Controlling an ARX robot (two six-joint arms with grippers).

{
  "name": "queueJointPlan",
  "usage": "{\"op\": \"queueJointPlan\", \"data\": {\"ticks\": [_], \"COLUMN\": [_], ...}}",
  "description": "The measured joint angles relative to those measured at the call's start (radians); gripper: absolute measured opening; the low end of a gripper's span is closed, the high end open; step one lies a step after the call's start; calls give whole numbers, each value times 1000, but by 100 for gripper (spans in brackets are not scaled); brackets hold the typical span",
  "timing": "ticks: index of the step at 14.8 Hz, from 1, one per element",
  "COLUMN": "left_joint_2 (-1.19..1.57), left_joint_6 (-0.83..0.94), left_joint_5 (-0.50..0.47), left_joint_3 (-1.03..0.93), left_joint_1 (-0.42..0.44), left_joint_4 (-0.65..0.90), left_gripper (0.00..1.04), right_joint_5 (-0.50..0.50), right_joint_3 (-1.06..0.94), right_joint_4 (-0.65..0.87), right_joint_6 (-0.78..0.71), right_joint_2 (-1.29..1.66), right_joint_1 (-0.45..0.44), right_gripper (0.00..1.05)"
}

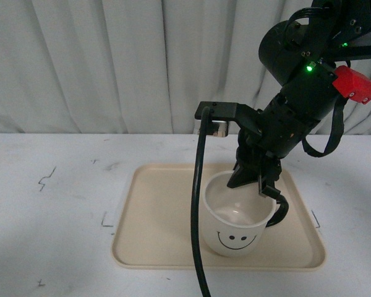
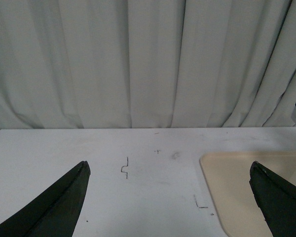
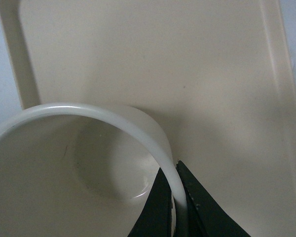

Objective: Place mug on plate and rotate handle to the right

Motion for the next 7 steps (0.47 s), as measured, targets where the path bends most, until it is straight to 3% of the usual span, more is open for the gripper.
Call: {"op": "queueJointPlan", "data": {"ticks": [1,4,5,6,7], "left_joint_2": [0,0,0,0,0], "left_joint_6": [0,0,0,0,0], "left_joint_5": [0,0,0,0,0], "left_joint_3": [0,0,0,0,0], "left_joint_1": [0,0,0,0,0], "left_joint_4": [0,0,0,0,0], "left_gripper": [98,98,98,98,98], "right_joint_5": [10,35,16,42,48], "right_joint_3": [20,32,-10,-104,-120], "right_joint_4": [-11,23,84,255,283], "right_joint_6": [-8,-8,0,47,57], "right_joint_2": [2,-9,-56,-155,-172], "right_joint_1": [15,4,-11,-23,-24], "right_gripper": [6,47,62,77,78]}}
